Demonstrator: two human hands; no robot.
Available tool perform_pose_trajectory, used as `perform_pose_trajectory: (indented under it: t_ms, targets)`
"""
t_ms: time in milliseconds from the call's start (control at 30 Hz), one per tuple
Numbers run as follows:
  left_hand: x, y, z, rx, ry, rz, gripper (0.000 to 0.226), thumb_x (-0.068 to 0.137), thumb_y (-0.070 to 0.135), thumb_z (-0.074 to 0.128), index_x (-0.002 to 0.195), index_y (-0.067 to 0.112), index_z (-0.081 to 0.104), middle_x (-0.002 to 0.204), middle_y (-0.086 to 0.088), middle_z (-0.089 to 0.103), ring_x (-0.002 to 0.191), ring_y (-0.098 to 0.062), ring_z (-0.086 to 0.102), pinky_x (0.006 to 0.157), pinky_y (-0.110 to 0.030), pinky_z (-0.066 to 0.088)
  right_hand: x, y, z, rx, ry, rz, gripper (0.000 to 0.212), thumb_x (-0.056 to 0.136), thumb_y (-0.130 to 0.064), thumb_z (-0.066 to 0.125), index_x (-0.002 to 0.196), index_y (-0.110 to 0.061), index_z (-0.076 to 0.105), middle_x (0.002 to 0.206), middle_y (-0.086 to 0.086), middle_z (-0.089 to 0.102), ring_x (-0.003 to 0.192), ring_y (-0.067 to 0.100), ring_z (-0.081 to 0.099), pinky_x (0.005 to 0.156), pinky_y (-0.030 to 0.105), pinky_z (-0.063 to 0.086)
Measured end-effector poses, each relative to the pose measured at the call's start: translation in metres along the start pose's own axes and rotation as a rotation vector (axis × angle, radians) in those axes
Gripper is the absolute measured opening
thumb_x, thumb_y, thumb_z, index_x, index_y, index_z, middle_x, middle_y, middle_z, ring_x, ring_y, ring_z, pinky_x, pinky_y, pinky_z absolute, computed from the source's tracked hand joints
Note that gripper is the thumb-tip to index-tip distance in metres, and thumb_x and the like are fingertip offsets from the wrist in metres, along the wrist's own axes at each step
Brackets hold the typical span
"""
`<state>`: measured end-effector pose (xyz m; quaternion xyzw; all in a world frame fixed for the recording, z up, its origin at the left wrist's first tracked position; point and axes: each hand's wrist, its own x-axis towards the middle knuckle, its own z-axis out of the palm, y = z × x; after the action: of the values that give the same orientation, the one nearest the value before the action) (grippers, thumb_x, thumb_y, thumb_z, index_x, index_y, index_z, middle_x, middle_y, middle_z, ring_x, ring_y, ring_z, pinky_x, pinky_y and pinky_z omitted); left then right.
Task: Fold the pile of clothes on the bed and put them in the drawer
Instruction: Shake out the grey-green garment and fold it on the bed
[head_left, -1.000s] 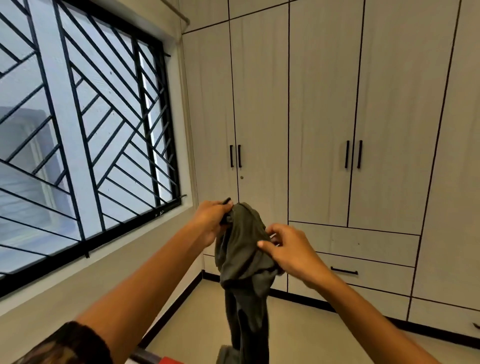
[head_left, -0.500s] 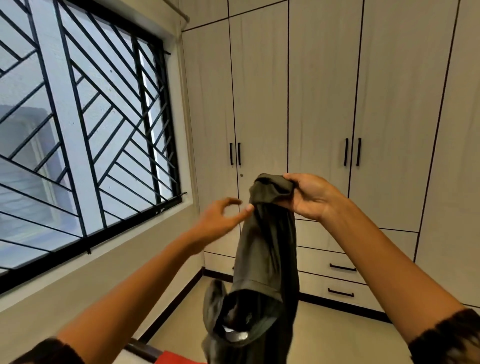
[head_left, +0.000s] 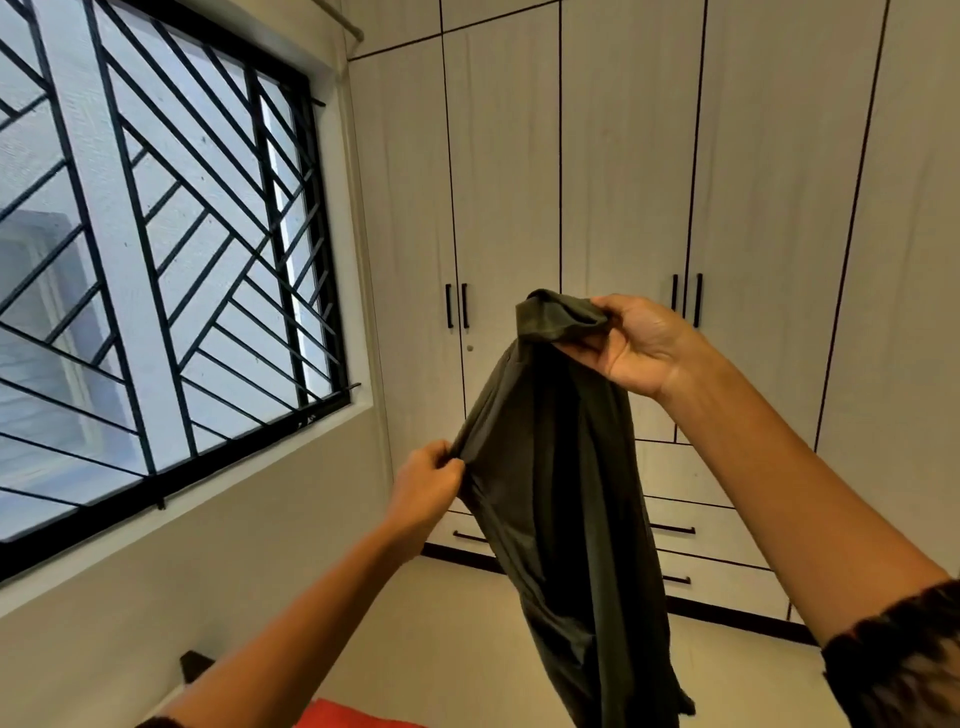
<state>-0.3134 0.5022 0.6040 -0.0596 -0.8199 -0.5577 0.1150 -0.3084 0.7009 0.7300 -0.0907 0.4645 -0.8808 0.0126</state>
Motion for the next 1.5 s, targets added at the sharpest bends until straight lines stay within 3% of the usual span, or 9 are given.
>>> perform_pose_trajectory:
  t_ms: [167, 333, 500, 600, 733, 967, 1333, 1433, 1500]
  targets:
    - [0.000, 0.045, 0.004, -0.159, -0.191, 0.043, 0.024, 0.094, 0.005, 0.048, 0.113, 0.019, 0.049, 0.085, -0.007, 0.060, 0.076, -0.015, 0.062, 0.062, -0.022, 0.051, 0.001, 0.007, -0.022, -0.250, 0.166, 0.115, 0.016, 0.098, -0.020, 0.043, 0.094, -0.012, 0.057, 0.100, 0.013, 0.063, 0.097, 0.027, 0.060, 0.082, 0.050, 0.050]
    - [-0.001, 0.092, 0.015, -0.440, -0.233, -0.012, 0.027, 0.094, -0.004, 0.040, 0.096, 0.010, 0.064, 0.097, -0.009, 0.063, 0.084, -0.016, 0.063, 0.063, -0.021, 0.056, -0.008, 0.039, -0.036, -0.426, 0.019, 0.262, 0.035, 0.100, -0.036, 0.034, 0.119, -0.016, 0.055, 0.126, 0.009, 0.057, 0.115, 0.029, 0.052, 0.106, 0.064, 0.024]
    - [0.006, 0.112, 0.023, -0.525, -0.036, -0.102, 0.028, 0.092, -0.009, 0.042, 0.109, 0.000, 0.062, 0.108, -0.016, 0.058, 0.093, -0.022, 0.060, 0.067, -0.024, 0.057, -0.030, 0.066, -0.021, -0.667, 0.013, 0.061, 0.075, 0.088, -0.070, 0.021, 0.146, -0.024, 0.027, 0.147, -0.004, 0.033, 0.138, 0.019, 0.024, 0.112, 0.055, 0.014]
    - [0.007, 0.115, 0.023, -0.478, 0.007, -0.038, 0.039, 0.088, -0.014, 0.041, 0.118, 0.003, 0.059, 0.105, -0.012, 0.059, 0.084, -0.016, 0.059, 0.069, -0.022, 0.055, -0.041, 0.103, -0.016, -0.877, 0.099, -0.086, 0.116, 0.054, -0.091, 0.041, 0.147, -0.026, 0.018, 0.150, -0.001, 0.028, 0.138, 0.022, 0.027, 0.111, 0.055, 0.025]
    - [0.003, 0.123, 0.011, -0.360, -0.022, 0.108, 0.052, 0.085, -0.018, 0.043, 0.128, 0.009, 0.053, 0.109, -0.007, 0.060, 0.094, -0.016, 0.059, 0.072, -0.020, 0.053, -0.051, 0.147, -0.037, -1.030, 0.159, -0.114, 0.092, 0.073, -0.048, 0.073, 0.144, -0.026, 0.018, 0.144, 0.001, 0.036, 0.128, 0.024, 0.044, 0.102, 0.045, 0.042]
    - [0.011, 0.134, -0.034, -0.169, 0.246, 0.327, 0.040, 0.083, -0.007, 0.062, 0.118, 0.012, 0.063, 0.110, -0.003, 0.066, 0.096, -0.011, 0.064, 0.074, -0.007, 0.050, -0.047, 0.130, -0.086, -1.107, 0.259, -0.193, 0.004, 0.089, -0.017, 0.063, 0.092, -0.016, 0.062, 0.092, 0.002, 0.064, 0.081, 0.013, 0.060, 0.068, 0.021, 0.048]
    - [0.001, 0.102, -0.095, 0.611, 0.649, 0.360, 0.034, 0.088, 0.039, 0.060, 0.108, 0.013, 0.068, 0.101, -0.007, 0.065, 0.095, -0.020, 0.056, 0.075, -0.029, 0.036, -0.046, 0.023, -0.069, -0.853, 0.119, -0.265, 0.031, 0.097, -0.018, 0.045, 0.067, -0.014, 0.051, 0.060, 0.001, 0.048, 0.055, 0.012, 0.043, 0.045, 0.014, 0.036]
    - [-0.001, 0.099, -0.101, 0.531, 0.600, 0.411, 0.030, 0.094, 0.032, 0.052, 0.110, 0.007, 0.060, 0.105, -0.011, 0.056, 0.099, -0.022, 0.050, 0.078, -0.028, 0.034, -0.060, -0.002, -0.056, -0.806, -0.140, -0.162, 0.013, 0.084, -0.028, 0.065, 0.083, -0.015, 0.064, 0.070, 0.000, 0.068, 0.062, 0.012, 0.064, 0.053, 0.015, 0.049]
    - [-0.005, 0.103, -0.101, 0.363, 0.501, 0.405, 0.029, 0.099, 0.027, 0.042, 0.114, 0.004, 0.051, 0.100, -0.009, 0.053, 0.092, -0.018, 0.050, 0.073, -0.024, 0.035, -0.067, -0.017, -0.051, -0.866, -0.309, -0.091, 0.037, 0.059, -0.030, 0.083, 0.090, -0.019, 0.066, 0.079, -0.003, 0.073, 0.072, 0.010, 0.069, 0.059, 0.016, 0.053]
